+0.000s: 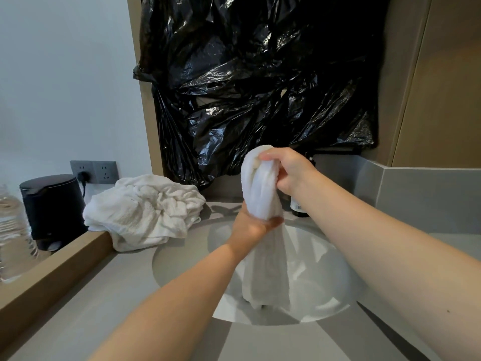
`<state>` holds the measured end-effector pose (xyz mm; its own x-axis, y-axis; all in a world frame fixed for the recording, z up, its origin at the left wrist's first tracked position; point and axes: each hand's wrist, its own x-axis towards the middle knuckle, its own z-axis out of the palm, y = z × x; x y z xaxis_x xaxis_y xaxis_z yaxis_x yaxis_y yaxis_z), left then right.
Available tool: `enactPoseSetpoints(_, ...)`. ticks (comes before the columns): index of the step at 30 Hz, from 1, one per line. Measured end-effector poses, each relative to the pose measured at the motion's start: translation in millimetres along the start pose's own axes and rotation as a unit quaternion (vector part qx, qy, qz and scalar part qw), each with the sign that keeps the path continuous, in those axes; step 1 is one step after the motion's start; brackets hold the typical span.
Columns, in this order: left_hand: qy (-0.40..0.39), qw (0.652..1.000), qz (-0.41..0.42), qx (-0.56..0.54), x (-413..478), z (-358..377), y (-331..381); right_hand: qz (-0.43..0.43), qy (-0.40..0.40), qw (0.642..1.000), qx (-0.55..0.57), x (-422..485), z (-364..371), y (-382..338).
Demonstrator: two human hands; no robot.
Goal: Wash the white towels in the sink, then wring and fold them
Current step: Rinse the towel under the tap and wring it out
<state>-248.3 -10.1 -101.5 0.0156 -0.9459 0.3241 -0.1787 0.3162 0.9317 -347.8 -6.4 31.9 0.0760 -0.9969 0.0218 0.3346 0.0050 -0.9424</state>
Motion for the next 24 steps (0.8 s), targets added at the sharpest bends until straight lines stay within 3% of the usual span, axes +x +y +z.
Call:
enactPoseSetpoints(5, -0.083, 0.994, -0.017, 0.065, 8, -19, -6, 0.009, -0.041, 0.999, 0.033, -2, -47, 6)
enactPoseSetpoints(9, -0.219, 0.973, -0.038, 0.068, 11, -43, -6, 0.067, 0.026, 0.997, 0.003, 9, -80, 34)
enactPoseSetpoints(12, -0.272, 0.959, -0.082, 0.025, 15, -58, -11, 0.117, 0.069, 0.991, 0.007, 18, -89, 59)
enactPoseSetpoints(15, -0.278, 0.947, -0.16, -0.005, 28, -66, -19, 0.174, 0.137, 0.975, 0.001, 31, -89, 78)
enactPoseSetpoints(20, -0.204, 0.921, -0.333, 0.002, 59, -64, -32, 0.202, 0.138, 0.967, -0.075, 47, -78, 97)
enactPoseSetpoints(24, -0.226, 0.924, -0.305, -0.043, 71, -67, -36, 0.207, 0.127, 0.966, -0.093, 56, -72, 97)
